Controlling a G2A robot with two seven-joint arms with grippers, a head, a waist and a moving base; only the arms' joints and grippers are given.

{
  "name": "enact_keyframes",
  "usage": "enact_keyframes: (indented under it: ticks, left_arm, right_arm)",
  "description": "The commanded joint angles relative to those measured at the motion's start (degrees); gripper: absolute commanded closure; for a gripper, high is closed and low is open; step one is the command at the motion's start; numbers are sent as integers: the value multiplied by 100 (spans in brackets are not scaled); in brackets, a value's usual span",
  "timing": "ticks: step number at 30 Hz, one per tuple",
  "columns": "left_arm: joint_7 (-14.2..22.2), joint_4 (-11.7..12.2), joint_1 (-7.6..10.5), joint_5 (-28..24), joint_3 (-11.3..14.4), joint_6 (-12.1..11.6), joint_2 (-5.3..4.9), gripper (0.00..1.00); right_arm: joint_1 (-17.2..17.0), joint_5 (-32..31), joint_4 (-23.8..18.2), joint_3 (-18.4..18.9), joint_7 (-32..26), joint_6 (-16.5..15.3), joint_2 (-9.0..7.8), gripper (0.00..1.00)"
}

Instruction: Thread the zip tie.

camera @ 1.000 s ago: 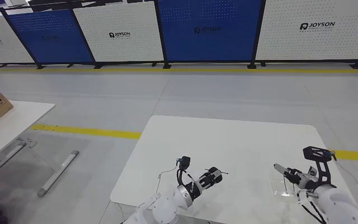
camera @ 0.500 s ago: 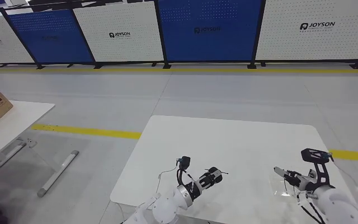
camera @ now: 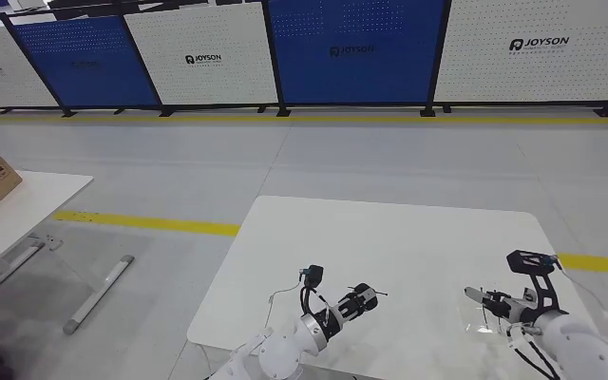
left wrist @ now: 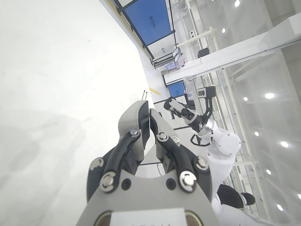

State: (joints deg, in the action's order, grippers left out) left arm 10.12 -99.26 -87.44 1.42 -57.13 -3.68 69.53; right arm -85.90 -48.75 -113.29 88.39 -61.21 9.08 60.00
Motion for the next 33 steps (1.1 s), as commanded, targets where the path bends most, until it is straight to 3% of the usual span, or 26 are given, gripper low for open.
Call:
enact_keyframes:
  ticks: [1,9,17,18,19,20,21,22,33]
  left_arm:
    - [0,0,0,0,0,0,0,100]
    - [0,0,0,0,0,0,0,100]
    - [0,0,0,0,0,0,0,100]
    - [0,0,0,0,0,0,0,100]
    - [0,0,0,0,0,0,0,100]
    - [0,0,0,0,0,0,0,100]
    - [0,0,0,0,0,0,0,100]
    - [0,0,0,0,0,0,0,100]
    - [0,0,0,0,0,0,0,100]
  right_arm:
    - [0,0,0,0,0,0,0,0]
    - [-33,-63,133,-50,90,-91,-1,0]
    - [295,-453,359,-355,-271,23,0,0]
    - [310,-479,367,-366,-286,29,0,12]
    - [326,-512,372,-377,-310,40,-1,38]
    - [345,-555,374,-396,-359,48,-2,35]
    - [362,-589,376,-411,-398,45,-3,47]
    - [379,-624,384,-428,-436,52,-4,52]
    - [603,-876,593,-671,-710,186,14,58]
